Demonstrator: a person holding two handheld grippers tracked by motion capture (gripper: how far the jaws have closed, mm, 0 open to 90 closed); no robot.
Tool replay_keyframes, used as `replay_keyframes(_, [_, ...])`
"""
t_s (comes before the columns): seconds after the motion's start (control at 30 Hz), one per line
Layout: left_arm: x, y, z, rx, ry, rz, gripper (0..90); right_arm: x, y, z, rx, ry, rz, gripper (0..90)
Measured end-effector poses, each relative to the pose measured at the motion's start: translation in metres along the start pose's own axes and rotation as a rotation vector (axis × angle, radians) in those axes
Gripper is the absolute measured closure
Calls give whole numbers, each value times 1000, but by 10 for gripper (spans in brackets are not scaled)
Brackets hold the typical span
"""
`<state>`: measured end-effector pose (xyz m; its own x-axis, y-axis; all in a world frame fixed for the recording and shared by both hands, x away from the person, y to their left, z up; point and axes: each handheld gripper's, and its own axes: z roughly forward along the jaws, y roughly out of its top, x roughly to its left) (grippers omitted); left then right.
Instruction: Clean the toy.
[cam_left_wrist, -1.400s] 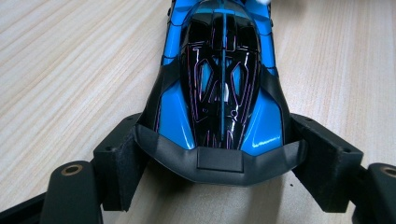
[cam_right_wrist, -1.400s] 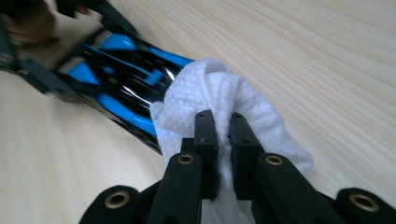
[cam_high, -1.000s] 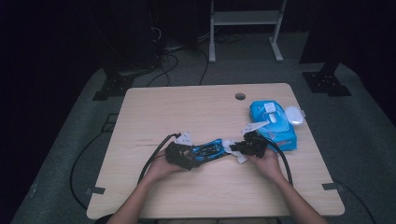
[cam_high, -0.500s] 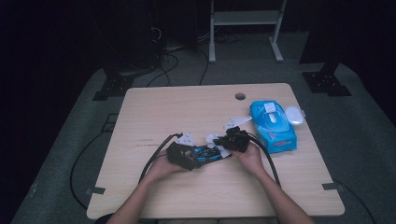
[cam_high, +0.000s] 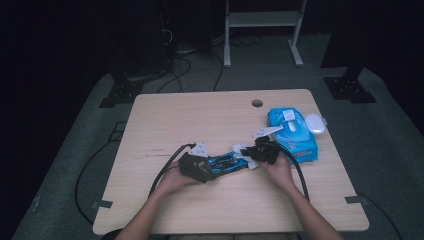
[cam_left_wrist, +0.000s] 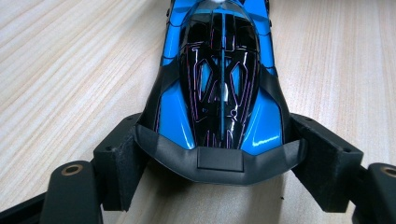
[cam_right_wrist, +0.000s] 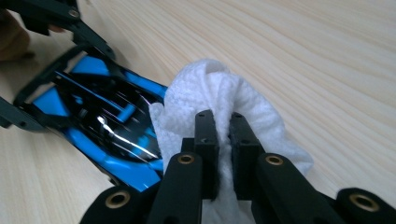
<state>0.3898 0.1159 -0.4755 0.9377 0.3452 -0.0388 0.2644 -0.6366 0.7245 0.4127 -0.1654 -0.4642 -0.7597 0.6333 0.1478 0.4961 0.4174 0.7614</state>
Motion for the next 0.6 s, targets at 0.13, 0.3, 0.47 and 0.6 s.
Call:
replay_keyframes(0.13, [1,0,1,-6,-5,5,244,6,5,3,3,13,-12,833])
replay_keyframes(0.3, [0,1,2,-5,-4,3,243,19,21,17,-3,78,-25,833])
replay_keyframes(0.47, [1,0,1,-2,-9,-9,242,22,30,27,26,92,-25,833])
replay_keyframes(0.6, [2,-2,-1,-7,-8,-34,226,13,27,23,39,96,3,834])
